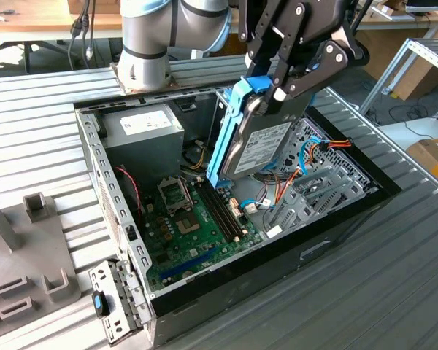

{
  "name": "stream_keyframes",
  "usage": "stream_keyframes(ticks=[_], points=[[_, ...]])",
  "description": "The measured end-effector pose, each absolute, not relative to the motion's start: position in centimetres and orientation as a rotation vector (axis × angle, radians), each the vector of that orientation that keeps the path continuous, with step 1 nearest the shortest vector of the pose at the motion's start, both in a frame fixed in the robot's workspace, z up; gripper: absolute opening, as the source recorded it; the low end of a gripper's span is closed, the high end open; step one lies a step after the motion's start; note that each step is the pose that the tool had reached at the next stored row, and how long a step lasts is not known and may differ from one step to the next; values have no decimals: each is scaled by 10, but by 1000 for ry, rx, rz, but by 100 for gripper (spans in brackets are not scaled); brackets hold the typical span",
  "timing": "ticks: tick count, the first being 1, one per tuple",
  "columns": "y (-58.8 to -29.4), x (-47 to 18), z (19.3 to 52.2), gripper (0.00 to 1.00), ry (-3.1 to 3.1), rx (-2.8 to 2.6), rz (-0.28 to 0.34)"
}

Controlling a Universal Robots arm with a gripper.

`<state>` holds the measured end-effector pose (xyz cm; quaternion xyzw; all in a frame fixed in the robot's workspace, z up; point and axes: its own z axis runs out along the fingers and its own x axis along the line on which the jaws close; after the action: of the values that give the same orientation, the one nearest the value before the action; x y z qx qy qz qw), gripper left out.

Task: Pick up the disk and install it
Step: 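Pick up the disk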

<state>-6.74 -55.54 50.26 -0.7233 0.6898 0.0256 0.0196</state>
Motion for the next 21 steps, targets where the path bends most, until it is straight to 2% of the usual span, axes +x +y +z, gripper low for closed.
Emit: stream_keyframes(ticks=[21], points=[[-572, -37, 503, 36, 2143, -2247, 84]])
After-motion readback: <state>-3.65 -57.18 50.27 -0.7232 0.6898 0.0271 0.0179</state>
